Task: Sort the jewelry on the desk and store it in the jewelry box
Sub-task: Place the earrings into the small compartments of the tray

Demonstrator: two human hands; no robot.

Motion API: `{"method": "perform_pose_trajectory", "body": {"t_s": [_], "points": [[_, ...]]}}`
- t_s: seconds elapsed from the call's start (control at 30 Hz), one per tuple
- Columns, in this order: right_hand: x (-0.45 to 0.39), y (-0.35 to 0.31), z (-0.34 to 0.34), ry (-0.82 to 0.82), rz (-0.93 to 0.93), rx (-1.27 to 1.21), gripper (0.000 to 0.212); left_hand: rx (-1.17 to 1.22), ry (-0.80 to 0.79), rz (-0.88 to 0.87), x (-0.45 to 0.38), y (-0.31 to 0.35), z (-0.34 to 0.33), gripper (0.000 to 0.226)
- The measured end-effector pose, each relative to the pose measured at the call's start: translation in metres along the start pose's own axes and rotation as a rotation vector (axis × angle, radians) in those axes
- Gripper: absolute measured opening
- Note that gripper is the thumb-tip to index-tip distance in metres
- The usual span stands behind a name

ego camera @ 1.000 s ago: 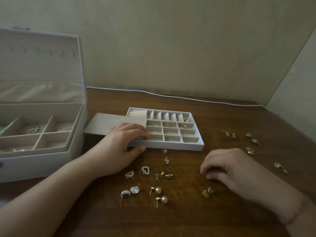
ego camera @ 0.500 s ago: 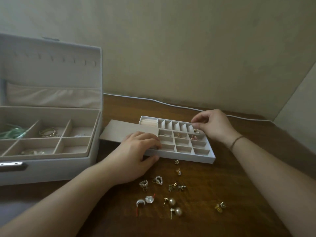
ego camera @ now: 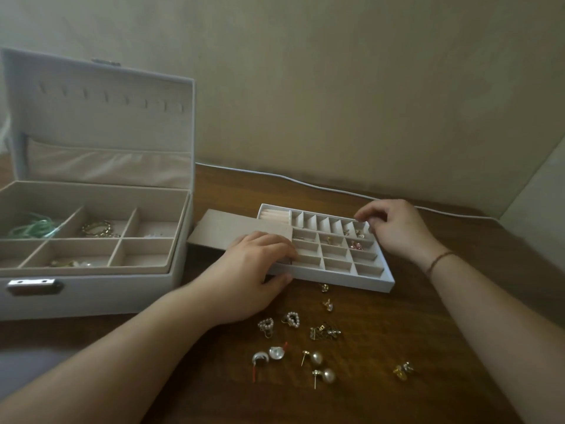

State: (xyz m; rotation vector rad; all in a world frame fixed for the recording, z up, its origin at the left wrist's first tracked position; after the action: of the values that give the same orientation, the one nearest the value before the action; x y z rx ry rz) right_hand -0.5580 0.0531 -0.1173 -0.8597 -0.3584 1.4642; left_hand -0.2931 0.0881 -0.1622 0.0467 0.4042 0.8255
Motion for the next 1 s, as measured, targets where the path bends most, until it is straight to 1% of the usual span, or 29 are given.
{"method": "perform_pose_trajectory", "body": {"t_s": [0.07, 0.1, 0.17, 0.23, 0.3, 0.37, 0.47, 0.63, 0.83, 0.93, 1.0], "points": [[0.019, -0.014, 0.009, 0.01, 0.056, -0.032, 0.032, -0.003, 0.007, -0.002, 0.0, 0.0, 0.0, 0.033], [0.031, -0.023, 0.011, -0.039, 0.091, -0.057, 0.032, -0.004, 0.009, -0.003, 0.0, 0.0, 0.0, 0.033], [0.06, -0.037, 0.008, -0.239, 0.163, -0.081, 0.035, -0.005, 0.009, -0.003, -0.001, 0.0, 0.0, 0.033], [0.082, -0.045, 0.0, -0.435, 0.261, 0.014, 0.042, -0.007, 0.007, 0.001, 0.0, 0.001, 0.0, 0.034], [0.092, -0.044, -0.009, -0.548, 0.333, 0.139, 0.044, -0.009, 0.009, 0.005, 0.0, 0.001, 0.0, 0.034], [0.095, -0.041, -0.015, -0.604, 0.357, 0.227, 0.042, -0.013, 0.009, 0.005, 0.0, 0.001, 0.0, 0.035], [0.098, -0.036, -0.019, -0.617, 0.382, 0.254, 0.037, -0.01, 0.005, 0.003, 0.0, 0.001, 0.0, 0.034], [0.096, -0.033, -0.02, -0.606, 0.351, 0.184, 0.029, -0.006, 0.001, -0.003, 0.0, 0.0, -0.001, 0.032], [0.098, -0.033, -0.018, -0.621, 0.39, 0.165, 0.019, -0.005, -0.003, -0.005, 0.0, -0.001, -0.002, 0.032], [0.098, -0.032, -0.017, -0.609, 0.408, 0.162, 0.017, -0.007, -0.012, -0.007, 0.0, -0.001, -0.002, 0.032], [0.097, -0.03, -0.015, -0.601, 0.386, 0.149, 0.019, -0.005, -0.016, -0.008, 0.0, -0.001, -0.001, 0.032]]}}
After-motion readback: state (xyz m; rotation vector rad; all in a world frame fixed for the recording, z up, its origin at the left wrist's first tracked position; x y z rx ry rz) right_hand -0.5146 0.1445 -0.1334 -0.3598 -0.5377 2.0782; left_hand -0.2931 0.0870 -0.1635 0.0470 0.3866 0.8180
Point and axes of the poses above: each hand's wrist, its own x-axis away from the middle knuckle, its own z-axis out of the back of the hand, y = z × x, the point moved 2 cm from there along -x, towards the middle knuckle, and after that the axes turned 13 degrees about -x, right-handed, at the moved point
